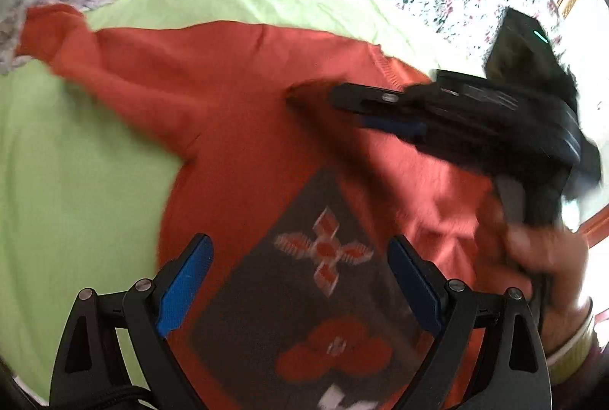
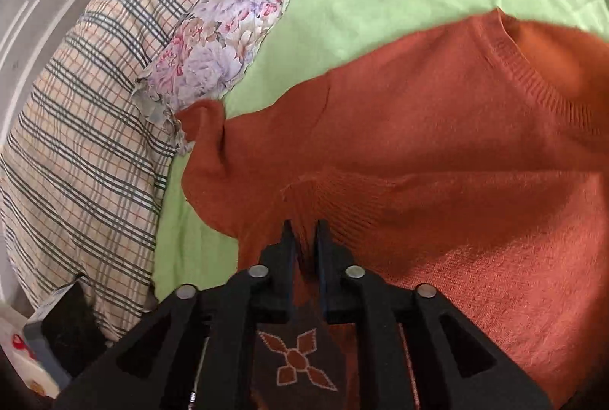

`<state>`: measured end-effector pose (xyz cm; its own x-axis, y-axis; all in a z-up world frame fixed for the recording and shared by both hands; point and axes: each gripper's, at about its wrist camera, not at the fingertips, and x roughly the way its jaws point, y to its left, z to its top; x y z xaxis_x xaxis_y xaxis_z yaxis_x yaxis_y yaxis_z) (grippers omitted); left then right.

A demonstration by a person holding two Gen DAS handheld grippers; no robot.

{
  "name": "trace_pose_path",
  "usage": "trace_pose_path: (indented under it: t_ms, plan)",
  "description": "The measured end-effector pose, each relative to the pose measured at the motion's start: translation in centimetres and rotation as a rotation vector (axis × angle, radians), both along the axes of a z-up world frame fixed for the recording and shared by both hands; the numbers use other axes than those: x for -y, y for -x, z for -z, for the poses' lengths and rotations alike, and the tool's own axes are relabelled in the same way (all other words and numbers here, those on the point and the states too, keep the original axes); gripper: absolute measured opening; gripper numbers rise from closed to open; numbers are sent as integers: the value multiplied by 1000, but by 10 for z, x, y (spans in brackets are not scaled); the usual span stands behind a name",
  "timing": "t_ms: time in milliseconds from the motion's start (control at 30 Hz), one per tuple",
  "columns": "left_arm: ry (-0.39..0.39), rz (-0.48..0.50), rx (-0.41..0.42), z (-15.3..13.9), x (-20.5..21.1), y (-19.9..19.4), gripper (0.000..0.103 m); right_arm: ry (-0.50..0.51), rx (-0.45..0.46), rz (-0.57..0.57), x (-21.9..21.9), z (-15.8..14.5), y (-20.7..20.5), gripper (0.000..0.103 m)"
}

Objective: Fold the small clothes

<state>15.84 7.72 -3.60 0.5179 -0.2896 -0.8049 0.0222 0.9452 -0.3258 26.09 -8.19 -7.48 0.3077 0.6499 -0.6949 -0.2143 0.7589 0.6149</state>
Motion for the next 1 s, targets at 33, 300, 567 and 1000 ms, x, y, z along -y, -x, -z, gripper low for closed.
trace_pose_path:
  t_ms: [33,300,567,1000]
  plan:
    - [14,3,-8,3,2,-10,93,-20,4,11,7,-4,3,32]
    - [14,30,-20,24,21,-73,95,-12,130,183,79,-59,72,38]
    - [-19,51,58,15,32,-89,5,66,170,458,151,-76,159,44]
    - [-107,-68,178,-4,-4,-75,5,292,108,681,263,-70,164,44]
